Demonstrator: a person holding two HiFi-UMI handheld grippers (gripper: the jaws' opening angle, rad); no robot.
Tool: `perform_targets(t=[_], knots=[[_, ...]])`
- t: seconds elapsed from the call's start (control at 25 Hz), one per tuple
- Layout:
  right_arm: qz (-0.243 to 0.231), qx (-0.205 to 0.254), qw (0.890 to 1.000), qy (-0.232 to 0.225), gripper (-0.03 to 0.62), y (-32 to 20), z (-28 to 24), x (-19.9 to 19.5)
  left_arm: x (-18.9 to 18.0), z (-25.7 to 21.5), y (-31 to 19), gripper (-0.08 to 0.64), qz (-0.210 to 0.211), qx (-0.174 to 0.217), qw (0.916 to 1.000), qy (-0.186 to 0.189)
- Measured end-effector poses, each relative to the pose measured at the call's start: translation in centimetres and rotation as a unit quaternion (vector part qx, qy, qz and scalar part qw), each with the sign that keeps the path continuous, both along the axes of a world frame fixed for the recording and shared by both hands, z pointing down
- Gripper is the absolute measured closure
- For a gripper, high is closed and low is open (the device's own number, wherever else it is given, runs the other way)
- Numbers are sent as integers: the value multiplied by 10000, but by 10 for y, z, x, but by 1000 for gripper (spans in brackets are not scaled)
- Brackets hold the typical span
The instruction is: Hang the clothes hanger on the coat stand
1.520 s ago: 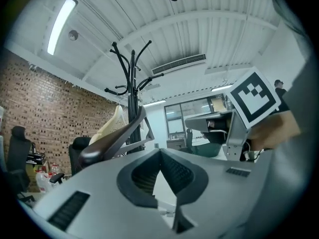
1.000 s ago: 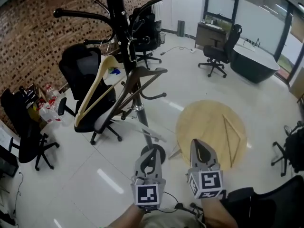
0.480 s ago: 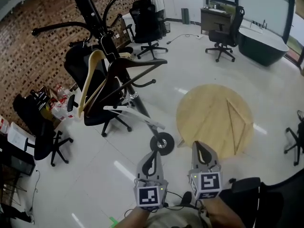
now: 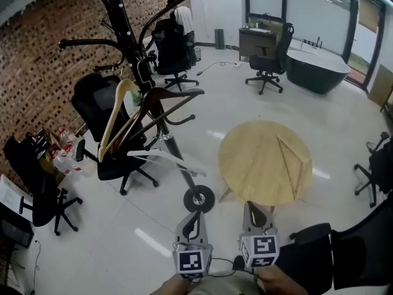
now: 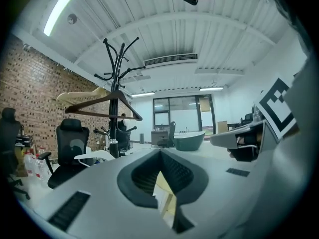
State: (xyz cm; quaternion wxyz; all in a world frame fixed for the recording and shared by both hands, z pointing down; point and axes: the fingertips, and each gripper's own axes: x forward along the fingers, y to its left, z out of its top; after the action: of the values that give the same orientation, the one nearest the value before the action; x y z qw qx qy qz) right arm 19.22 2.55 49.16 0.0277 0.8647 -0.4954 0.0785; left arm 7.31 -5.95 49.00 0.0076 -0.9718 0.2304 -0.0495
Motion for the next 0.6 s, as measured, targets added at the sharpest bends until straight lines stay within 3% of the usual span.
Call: perform_targets(t=[0.32, 0.6], knots=[[149, -85, 9997, -175, 592, 12, 29, -44, -35, 25, -2, 548, 107, -172, 9998, 11], [139, -25, 9994, -309, 592, 23, 37, -56, -43, 28, 17, 548, 177, -47, 9998, -9]])
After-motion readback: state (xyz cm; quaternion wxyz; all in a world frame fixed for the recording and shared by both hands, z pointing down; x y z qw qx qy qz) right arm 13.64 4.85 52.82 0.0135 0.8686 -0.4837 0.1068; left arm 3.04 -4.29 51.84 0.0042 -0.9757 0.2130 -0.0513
